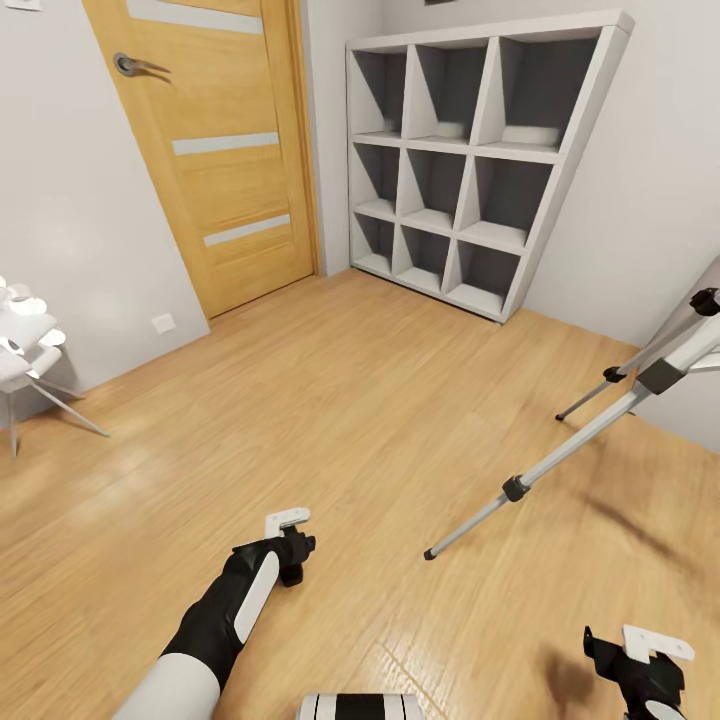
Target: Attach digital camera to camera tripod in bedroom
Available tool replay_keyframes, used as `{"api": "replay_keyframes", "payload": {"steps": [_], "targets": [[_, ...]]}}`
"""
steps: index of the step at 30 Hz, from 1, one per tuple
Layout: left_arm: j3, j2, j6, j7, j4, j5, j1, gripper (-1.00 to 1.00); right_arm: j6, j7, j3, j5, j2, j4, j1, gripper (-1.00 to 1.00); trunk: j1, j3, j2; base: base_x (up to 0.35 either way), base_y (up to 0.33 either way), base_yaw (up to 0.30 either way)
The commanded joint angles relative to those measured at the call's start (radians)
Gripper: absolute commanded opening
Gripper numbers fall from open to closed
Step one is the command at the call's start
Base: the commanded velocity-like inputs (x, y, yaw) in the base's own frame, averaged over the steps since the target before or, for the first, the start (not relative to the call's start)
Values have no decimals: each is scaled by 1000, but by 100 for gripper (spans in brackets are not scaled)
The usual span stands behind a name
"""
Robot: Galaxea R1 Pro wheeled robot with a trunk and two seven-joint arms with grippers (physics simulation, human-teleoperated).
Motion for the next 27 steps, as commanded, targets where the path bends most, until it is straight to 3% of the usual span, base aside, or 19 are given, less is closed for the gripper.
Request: {"api": "replay_keyframes", "payload": {"steps": [1,21,27], "targets": [[-3,0,3,9,-1,11,0,100,-3,-4,0,-1,0,-3,0,100,0,-1,0,0,0,0],[2,-1,3,12,17,15,0,100,-4,-12,6,3,2,-8,0,100,0,-1,0,0,0,0],[7,-2,-65,12,63,18,0,100,-4,-12,6,3,3,-3,0,100,0,-1,0,0,0,0]]}}
